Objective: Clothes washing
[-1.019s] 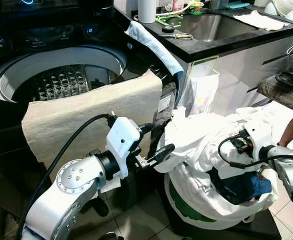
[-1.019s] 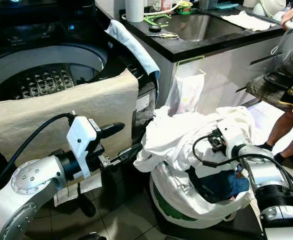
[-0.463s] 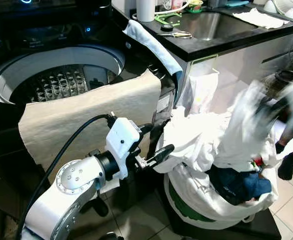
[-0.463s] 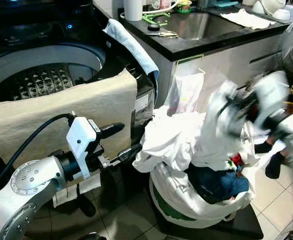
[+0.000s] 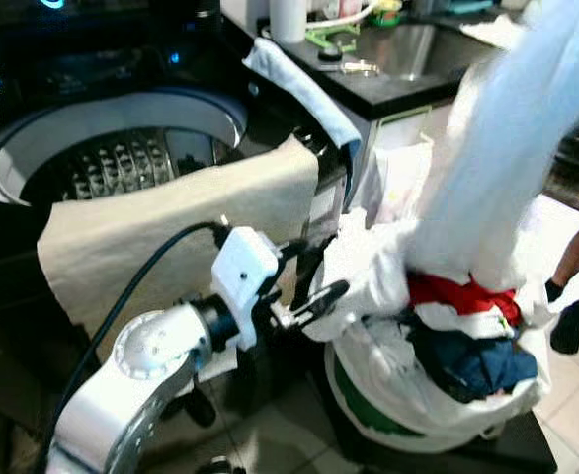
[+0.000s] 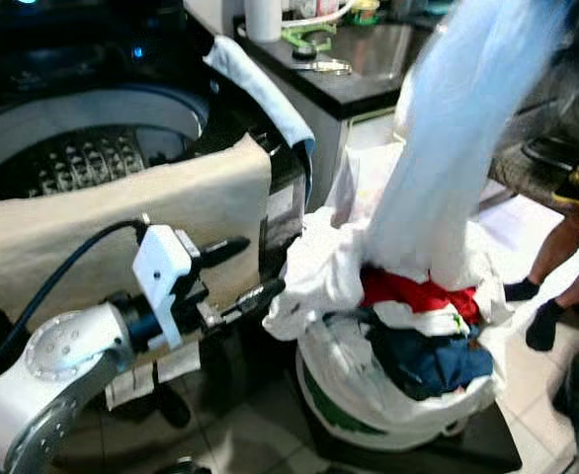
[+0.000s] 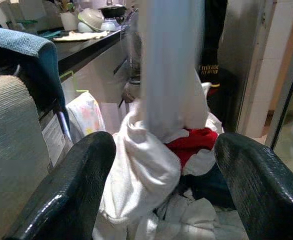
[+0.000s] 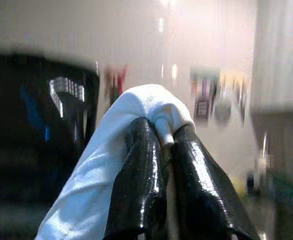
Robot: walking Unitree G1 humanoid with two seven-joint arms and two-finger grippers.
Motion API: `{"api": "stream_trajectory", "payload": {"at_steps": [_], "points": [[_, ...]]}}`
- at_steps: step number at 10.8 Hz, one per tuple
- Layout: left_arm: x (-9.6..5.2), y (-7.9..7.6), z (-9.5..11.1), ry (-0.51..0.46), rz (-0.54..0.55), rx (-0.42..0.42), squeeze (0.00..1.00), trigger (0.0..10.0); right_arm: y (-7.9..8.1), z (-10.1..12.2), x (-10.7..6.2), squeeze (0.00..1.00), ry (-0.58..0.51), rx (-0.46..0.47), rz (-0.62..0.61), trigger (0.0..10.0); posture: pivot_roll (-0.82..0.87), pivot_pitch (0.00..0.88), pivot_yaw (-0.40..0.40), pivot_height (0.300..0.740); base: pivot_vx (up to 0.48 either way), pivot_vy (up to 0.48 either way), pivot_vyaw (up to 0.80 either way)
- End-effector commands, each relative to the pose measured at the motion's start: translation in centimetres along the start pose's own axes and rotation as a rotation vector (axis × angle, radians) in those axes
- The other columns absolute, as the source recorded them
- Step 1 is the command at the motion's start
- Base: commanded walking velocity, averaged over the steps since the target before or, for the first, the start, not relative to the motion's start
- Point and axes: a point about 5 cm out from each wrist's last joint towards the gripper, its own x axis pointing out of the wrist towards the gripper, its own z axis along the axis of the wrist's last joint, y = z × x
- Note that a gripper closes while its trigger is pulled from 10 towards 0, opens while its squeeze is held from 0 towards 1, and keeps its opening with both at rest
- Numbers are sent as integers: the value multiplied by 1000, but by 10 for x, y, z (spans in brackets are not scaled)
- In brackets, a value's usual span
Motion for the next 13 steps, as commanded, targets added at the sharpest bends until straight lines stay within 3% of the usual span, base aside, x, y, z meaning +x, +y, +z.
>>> {"api": "stream_trajectory", "payload": {"at_steps": [1,2,3,4,5,6,7,9,11,13], "points": [[3,3,2,-8,4,12,0,10000,7,23,10,0,-122,-1,0,0,-14,0,-2,719,0,0,0],[3,3,2,-11,7,13,0,10000,10,29,14,0,-157,10,11,0,-12,0,-4,719,0,0,0],[3,5,2,-18,18,11,0,10000,25,59,33,0,-313,75,68,0,-22,0,2,719,0,0,0],[5,8,1,-21,23,12,0,10000,30,75,54,0,-361,66,80,0,-41,0,13,719,0,0,0],[6,9,1,-24,24,13,0,10000,30,83,63,0,-377,57,72,0,-43,0,14,719,0,0,0],[9,12,2,-34,22,20,0,10000,32,116,84,0,-468,64,51,0,-43,0,8,719,0,0,0],[10,14,5,-45,33,27,0,10000,38,146,90,0,-558,78,61,0,-36,0,2,719,0,0,0],[9,16,5,-52,52,30,0,10000,44,177,95,0,-669,102,58,0,-34,0,-2,719,0,0,0],[10,16,6,-59,57,32,0,10000,51,176,106,0,-632,97,112,0,-31,0,-14,719,0,0,0],[8,14,6,-67,71,19,0,10000,50,129,106,0,-446,45,225,0,-16,0,-28,719,0,0,0]]}}
